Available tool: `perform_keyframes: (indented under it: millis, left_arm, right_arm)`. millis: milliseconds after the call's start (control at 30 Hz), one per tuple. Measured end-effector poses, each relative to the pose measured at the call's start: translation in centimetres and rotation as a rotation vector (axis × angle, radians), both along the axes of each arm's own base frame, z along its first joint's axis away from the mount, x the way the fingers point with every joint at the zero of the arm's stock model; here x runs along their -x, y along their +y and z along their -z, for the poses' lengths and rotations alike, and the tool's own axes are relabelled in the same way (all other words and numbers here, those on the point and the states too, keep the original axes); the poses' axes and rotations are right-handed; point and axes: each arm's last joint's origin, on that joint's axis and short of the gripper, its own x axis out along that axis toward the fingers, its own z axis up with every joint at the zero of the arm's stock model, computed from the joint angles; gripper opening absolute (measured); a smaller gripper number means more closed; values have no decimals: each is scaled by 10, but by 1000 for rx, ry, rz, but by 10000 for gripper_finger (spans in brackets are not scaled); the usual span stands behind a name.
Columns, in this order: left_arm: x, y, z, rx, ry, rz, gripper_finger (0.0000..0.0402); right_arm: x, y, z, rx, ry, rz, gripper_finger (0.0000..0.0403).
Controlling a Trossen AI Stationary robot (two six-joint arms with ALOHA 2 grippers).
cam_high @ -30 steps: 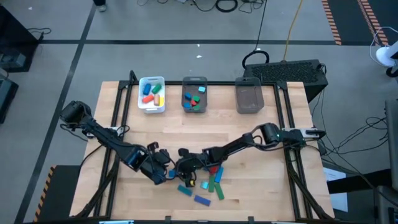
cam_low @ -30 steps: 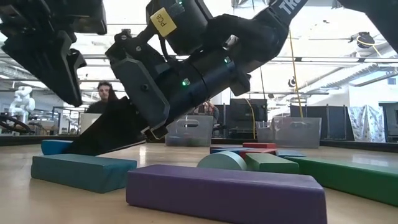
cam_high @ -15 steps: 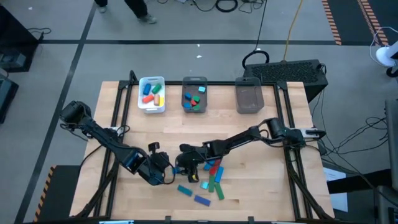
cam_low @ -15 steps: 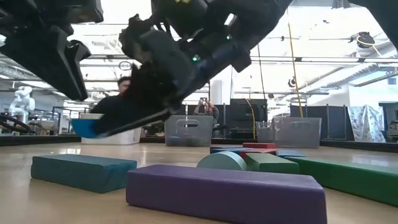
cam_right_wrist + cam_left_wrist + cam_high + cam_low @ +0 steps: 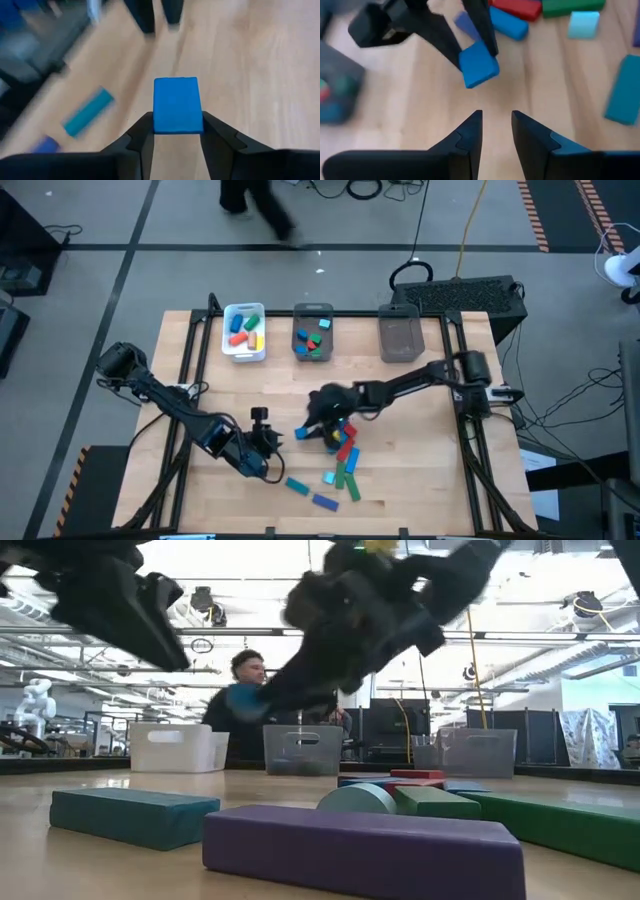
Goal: Sort blocks by size
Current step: Put the blue half circle block into the left black bin
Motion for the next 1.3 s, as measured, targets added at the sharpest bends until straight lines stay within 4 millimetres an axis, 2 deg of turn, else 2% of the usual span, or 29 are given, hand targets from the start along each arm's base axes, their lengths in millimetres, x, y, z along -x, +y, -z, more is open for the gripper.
perform_keyframes:
  millis: [167,333,500,767,867,1100,1300]
  left_arm:
    - [-13,4,-7,-145,-84,86,107]
    - [-27,10,-17,-285,-167,197,107]
    - [-39,19,-23,-290,-214,281,128]
    - [-45,30,-23,-288,-207,281,226]
    - [-46,32,-24,-280,-212,284,251]
    - [-50,41,-24,-271,-208,264,257]
    - [-54,50,-26,-267,-227,225,250]
  right_arm:
    - [30,-16,2,-150,-140,23,119]
    - [43,-23,8,-262,-175,-21,119]
    - [44,-22,5,-286,-211,-52,119]
    - [43,-24,-1,-323,-260,-78,119]
    - [43,-29,-1,-336,-254,-58,119]
    - [42,-40,-8,-369,-314,-26,119]
    - [42,-42,-9,-376,-318,-21,119]
